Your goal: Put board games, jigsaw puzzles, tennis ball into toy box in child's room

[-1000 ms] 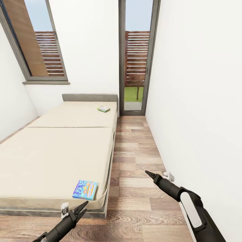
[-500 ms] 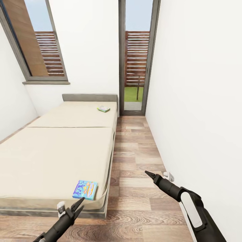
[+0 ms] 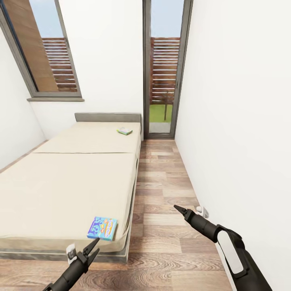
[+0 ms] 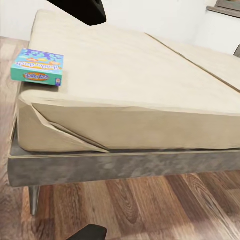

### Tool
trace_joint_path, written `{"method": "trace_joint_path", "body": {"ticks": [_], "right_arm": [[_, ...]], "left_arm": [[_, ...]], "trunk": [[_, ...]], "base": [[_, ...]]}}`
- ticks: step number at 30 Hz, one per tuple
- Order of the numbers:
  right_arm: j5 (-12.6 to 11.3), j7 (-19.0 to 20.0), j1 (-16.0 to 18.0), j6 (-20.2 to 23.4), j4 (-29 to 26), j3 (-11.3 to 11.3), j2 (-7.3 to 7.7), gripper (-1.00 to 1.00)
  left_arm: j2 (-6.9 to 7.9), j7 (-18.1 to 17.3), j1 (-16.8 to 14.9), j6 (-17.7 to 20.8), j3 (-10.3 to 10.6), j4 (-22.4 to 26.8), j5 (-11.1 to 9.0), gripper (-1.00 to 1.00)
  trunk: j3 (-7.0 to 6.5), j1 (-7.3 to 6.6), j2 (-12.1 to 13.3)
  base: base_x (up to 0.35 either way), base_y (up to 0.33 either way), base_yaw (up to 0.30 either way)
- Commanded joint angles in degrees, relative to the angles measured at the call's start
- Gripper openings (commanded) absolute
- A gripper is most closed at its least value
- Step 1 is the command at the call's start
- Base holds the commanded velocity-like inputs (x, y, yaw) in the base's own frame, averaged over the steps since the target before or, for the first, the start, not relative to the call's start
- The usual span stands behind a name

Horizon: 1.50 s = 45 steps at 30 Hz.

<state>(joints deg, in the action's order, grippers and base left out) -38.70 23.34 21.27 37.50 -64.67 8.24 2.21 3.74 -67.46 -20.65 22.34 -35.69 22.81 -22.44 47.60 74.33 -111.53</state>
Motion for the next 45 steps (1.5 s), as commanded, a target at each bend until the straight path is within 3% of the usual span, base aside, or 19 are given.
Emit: {"method": "trace_joint_path", "body": {"ticks": [1,34,45], "right_arm": [[-0.15,0.11,0.03,0.38,-0.01,0.11,-0.01,1.0],[-0.15,0.12,0.0,0.3,-0.01,0.05,-0.07,1.0],[-0.15,0.12,0.0,0.3,-0.01,0.02,-0.08,1.0]], "left_arm": [[0.04,-0.2,-0.05,0.6,-0.2,-0.25,-0.05,1.0],[0.65,-0.69,0.0,0.51,-0.95,-1.17,0.2,1.0],[0.72,-0.57,0.0,0.73,-1.05,-1.13,0.2,1.0]], "trunk": [[0.05,-0.01,-0.02],[0.05,-0.01,-0.02],[1.84,2.19,-4.03]], "base": [[0.0,0.0,0.0],[0.0,0.0,0.0],[0.0,0.0,0.0]]}}
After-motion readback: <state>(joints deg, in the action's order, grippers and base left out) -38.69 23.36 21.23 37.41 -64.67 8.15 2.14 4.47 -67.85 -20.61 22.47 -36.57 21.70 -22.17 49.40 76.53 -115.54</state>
